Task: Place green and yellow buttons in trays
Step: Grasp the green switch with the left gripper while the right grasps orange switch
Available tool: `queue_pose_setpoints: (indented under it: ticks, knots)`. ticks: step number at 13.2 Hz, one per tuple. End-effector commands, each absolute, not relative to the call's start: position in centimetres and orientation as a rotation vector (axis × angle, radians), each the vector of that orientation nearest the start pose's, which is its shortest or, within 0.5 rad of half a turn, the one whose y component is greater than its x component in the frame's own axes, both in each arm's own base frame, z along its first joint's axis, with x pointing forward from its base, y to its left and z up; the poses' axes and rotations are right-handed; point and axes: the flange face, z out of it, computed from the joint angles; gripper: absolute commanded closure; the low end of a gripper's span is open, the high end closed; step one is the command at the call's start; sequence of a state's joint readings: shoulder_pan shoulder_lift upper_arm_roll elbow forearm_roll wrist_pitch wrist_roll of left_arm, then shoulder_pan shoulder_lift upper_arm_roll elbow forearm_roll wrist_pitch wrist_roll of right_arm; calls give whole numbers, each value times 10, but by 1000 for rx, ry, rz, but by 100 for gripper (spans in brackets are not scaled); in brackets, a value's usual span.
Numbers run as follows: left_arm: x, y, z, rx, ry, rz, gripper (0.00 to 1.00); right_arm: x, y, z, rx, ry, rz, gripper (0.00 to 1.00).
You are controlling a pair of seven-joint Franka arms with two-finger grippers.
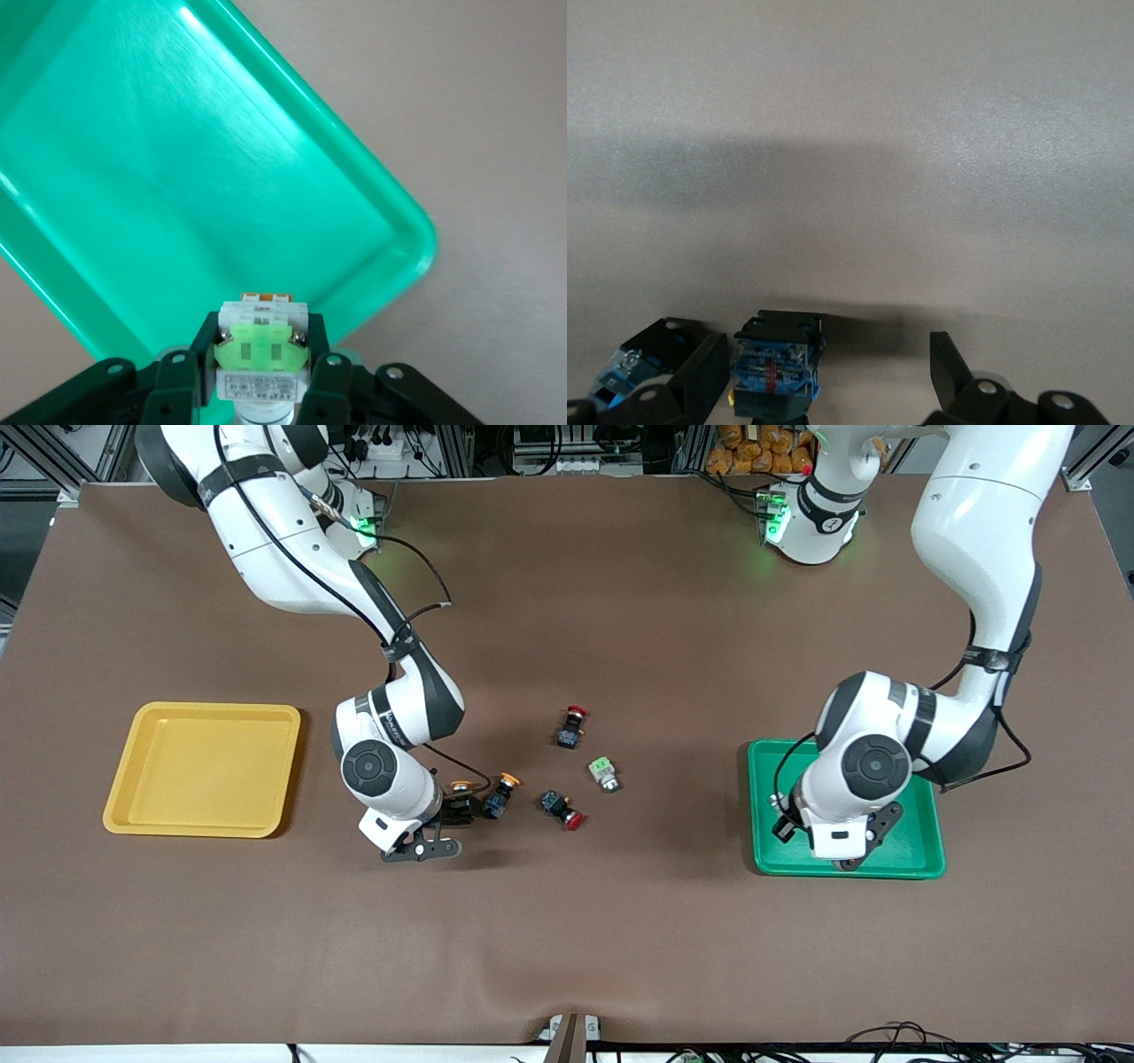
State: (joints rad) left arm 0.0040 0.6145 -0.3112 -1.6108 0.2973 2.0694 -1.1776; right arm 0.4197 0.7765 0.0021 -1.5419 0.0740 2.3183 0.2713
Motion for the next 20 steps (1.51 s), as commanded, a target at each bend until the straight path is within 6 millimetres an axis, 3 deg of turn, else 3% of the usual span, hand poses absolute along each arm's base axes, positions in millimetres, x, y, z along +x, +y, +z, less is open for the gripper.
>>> queue_pose_setpoints:
  ticks: [1, 3, 6, 10, 11, 12, 13, 14, 15, 18, 20]
  knots:
    - [648, -134, 266, -2808, -1014, 105, 100, 643, 295, 193, -3095, -127, 37, 0]
    - [643, -126, 252, -2812, -985, 132, 100, 641, 300, 194, -3094, -104, 36, 0]
    - [641, -97, 238, -2850, -918, 180, 100, 639, 304, 197, -3088, -101, 42, 0]
    - [637, -95, 214, -2896, -931, 170, 97, 633, 310, 191, -3098, -119, 49, 0]
    - [638, -95, 213, -2898, -932, 169, 90, 631, 309, 187, -3101, -121, 58, 22]
    - [637, -95, 209, -2896, -931, 180, 70, 631, 309, 187, -3101, -116, 58, 51]
    - [638, -95, 209, -2897, -941, 180, 49, 632, 308, 187, -3101, -109, 58, 72]
    - [638, -96, 209, -2901, -962, 193, 24, 632, 308, 187, -3101, -109, 58, 84]
    - [637, -96, 210, -2898, -990, 203, 0, 632, 308, 187, -3101, -109, 58, 89]
    - [638, -97, 222, -2891, -1003, 188, 0, 635, 302, 192, -3100, -95, 54, 95]
    - [640, -105, 242, -2887, -1025, 158, 0, 642, 300, 227, -3086, -89, -6, 96]
